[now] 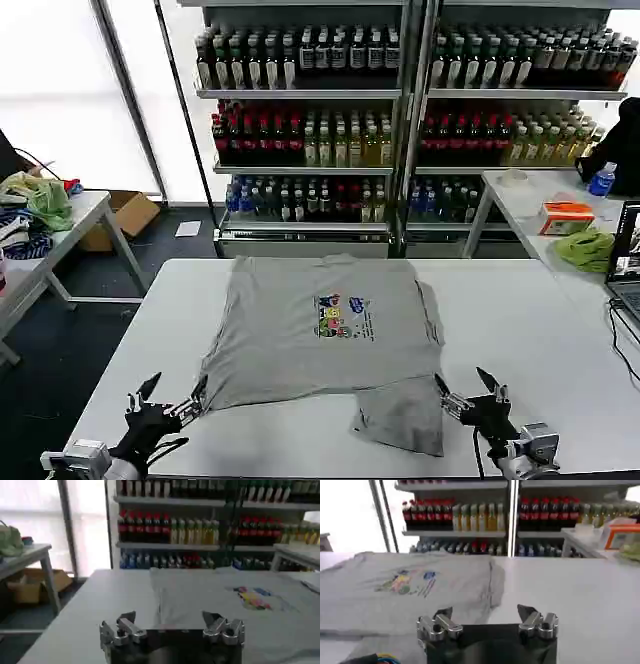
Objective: Fold and organize the clothes.
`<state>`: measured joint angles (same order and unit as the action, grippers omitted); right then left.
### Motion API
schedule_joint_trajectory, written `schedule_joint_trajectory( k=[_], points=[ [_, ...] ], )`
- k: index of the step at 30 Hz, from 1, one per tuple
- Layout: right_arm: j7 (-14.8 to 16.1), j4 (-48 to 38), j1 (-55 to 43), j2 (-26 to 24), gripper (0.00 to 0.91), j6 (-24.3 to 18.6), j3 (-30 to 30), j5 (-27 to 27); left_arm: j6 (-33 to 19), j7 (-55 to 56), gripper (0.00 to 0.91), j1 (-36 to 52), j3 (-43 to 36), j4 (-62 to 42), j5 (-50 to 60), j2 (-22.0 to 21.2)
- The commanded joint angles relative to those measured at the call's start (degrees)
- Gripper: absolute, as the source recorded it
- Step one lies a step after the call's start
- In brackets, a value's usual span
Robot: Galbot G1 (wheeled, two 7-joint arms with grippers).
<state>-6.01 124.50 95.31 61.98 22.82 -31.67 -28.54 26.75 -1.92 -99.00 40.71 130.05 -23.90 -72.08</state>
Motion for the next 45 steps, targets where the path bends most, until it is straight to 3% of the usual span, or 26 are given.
schedule_joint_trajectory(
  k=[1, 11, 24, 26, 27, 28, 29, 30, 31, 33, 34, 37, 45],
  points=[
    [-2.2, 1.0, 0.9, 0.1, 0.907, 3.7, 2.5, -1.0, 5.9, 2.1, 0.907, 1.7, -4.0, -2.3, -2.1, 0.1],
    [-2.2, 0.6, 2.5, 0.6, 0.907, 3.5, 2.0, -2.0, 5.6, 2.1, 0.907, 1.3, -6.4, -2.4, -1.2, -1.9],
    [-1.2, 0.9, 2.9, 2.3, 0.907, 3.3, 4.8, -1.0, 4.7, 1.3, 0.907, 5.9, -6.6, -9.1, -1.7, 0.1],
    [-1.2, 1.0, 2.9, 2.4, 0.856, 3.5, 5.2, -0.7, 4.6, 1.0, 0.907, 6.5, -6.4, -10.1, -2.1, 0.5],
    [-1.3, 0.8, 2.9, 2.4, 0.816, 3.5, 5.3, -0.6, 4.5, 0.9, 0.776, 6.6, -6.4, -10.4, -2.1, 0.7],
    [-1.3, 0.7, 2.9, 2.5, 0.645, 3.5, 5.4, -0.5, 4.5, 0.9, 0.695, 6.8, -6.5, -10.8, -2.1, 0.7],
    [-1.5, 0.3, 2.8, 2.5, 0.615, 3.6, 5.4, -0.2, 4.4, 0.7, 0.655, 6.9, -6.7, -11.0, -2.1, 0.7],
    [-1.6, 0.0, 2.8, 2.6, 0.544, 3.8, 5.5, -0.1, 4.3, 0.6, 0.544, 7.0, -6.9, -11.3, -2.1, 0.7],
    [-1.6, -0.1, 2.8, 2.6, 0.282, 4.0, 5.6, -0.1, 4.2, 0.6, 0.363, 7.1, -7.1, -11.4, -2.1, 0.6],
    [-1.9, -0.5, 2.7, 2.7, 0.050, 4.0, 6.0, 0.0, 3.6, 0.4, 0.212, 7.2, -7.7, -11.9, -2.0, 0.6],
    [-1.9, -0.6, 2.6, 2.8, 0.000, 4.0, 6.0, 0.0, 3.5, 0.4, 0.131, 7.3, -7.7, -11.9, -2.0, 0.6],
    [-2.0, -1.0, 2.4, 3.0, 0.000, 4.1, 6.3, -0.3, 3.4, 0.3, 0.000, 7.5, -8.3, -12.3, -2.0, 0.6],
    [-1.9, -0.7, 2.8, 2.8, 0.000, 3.8, 6.3, -1.0, 2.5, -0.5, 0.000, 7.6, -8.7, -13.0, -2.1, 0.6]
  ],
)
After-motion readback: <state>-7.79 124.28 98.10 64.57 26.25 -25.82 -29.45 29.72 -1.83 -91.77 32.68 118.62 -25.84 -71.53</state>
